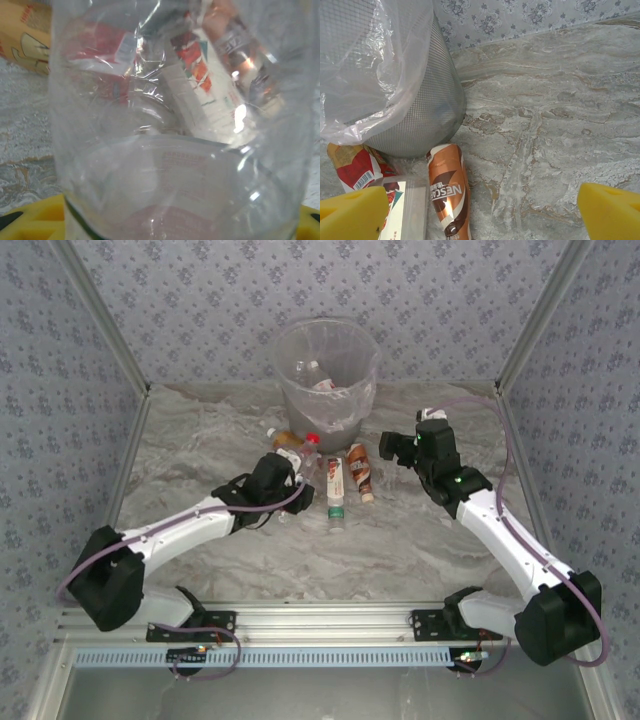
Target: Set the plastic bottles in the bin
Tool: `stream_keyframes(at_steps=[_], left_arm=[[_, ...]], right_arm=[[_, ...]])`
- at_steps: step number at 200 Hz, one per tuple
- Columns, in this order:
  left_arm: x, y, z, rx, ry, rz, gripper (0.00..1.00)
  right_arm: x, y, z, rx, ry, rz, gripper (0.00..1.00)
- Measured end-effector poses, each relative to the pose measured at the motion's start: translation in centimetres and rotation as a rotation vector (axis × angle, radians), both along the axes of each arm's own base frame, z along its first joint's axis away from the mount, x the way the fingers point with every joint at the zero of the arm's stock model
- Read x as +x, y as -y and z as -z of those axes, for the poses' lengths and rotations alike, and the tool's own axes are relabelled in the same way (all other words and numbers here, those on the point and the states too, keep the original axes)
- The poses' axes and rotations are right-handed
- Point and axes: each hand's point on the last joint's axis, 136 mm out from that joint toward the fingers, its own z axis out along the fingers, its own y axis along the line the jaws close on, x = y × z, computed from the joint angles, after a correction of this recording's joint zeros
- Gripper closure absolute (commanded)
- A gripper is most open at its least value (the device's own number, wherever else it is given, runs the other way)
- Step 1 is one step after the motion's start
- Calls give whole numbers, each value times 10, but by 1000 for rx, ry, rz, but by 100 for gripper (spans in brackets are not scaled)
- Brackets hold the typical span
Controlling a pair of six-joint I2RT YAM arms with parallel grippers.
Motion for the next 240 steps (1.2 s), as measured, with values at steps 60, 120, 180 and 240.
stream_keyframes(at_steps=[60, 120, 180, 240], left_arm=[[8, -11, -46, -125, 120, -40, 44], [16, -21, -90, -225, 230, -75, 43], [22, -20, -121, -261, 317, -65, 43], [50, -7, -202, -321, 497, -30, 43]], right_arm=[[-10, -1, -8, 39, 59, -25, 1], [-20, -4, -21, 85, 142, -62, 1], [-30, -8, -35, 107, 220, -113, 1], [-38, -13, -43, 105, 263, -171, 1]])
